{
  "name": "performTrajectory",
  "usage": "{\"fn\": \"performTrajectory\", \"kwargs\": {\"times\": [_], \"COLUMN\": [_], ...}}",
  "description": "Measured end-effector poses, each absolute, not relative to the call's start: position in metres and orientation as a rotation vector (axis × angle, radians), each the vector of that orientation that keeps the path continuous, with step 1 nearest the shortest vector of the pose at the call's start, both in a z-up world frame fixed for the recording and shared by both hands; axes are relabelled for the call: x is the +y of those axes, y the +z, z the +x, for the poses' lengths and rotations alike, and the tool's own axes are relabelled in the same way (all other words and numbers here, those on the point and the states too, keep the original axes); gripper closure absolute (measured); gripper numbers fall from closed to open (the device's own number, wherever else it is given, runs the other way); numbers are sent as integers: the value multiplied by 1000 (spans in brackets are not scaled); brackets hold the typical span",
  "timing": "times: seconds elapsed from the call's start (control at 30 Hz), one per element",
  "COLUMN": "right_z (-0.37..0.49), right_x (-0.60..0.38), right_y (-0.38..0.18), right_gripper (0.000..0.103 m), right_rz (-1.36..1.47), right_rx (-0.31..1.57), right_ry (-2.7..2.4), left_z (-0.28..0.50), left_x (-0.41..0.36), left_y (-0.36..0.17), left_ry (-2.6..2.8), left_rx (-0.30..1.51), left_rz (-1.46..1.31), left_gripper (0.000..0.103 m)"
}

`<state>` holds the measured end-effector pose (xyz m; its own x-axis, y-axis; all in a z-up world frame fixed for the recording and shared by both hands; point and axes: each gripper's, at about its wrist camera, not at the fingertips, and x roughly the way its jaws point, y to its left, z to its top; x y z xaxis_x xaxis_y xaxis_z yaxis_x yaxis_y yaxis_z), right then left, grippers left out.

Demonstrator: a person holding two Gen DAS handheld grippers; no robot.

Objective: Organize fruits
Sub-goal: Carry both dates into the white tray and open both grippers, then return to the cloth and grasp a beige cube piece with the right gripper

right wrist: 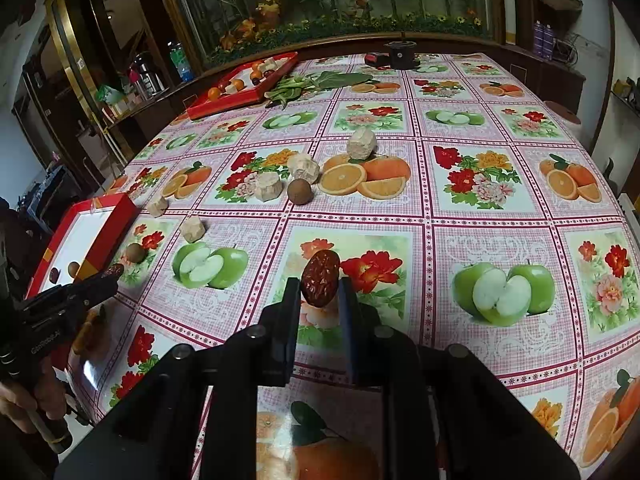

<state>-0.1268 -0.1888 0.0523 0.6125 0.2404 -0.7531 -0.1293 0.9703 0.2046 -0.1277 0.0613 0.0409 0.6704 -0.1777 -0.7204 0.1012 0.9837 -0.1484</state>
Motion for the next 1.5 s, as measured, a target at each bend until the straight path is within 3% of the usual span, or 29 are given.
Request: {"fn": "performTrajectory", "kwargs": {"times": [0.53, 0.93, 1.37, 1.5], "right_z": [-116, -121, -121, -120], "right_x": [-57, 86, 128, 113], "right_y": [87, 70, 46, 54], "right_gripper": [82, 82, 81, 81], "right_rz": [13, -113, -45, -6], "right_rx": [842, 878, 1021, 999], "right_ry": [500, 766, 861, 875], "left_z": [-162, -175, -176, -176], "left_x": [143, 210, 223, 213], "left_y": [83, 60, 55, 63], "left_ry": [47, 180, 242, 214], "left_rx": [710, 759, 782, 762], "left_rz": [-128, -174, -177, -174], "left_gripper": [86, 86, 85, 80]}}
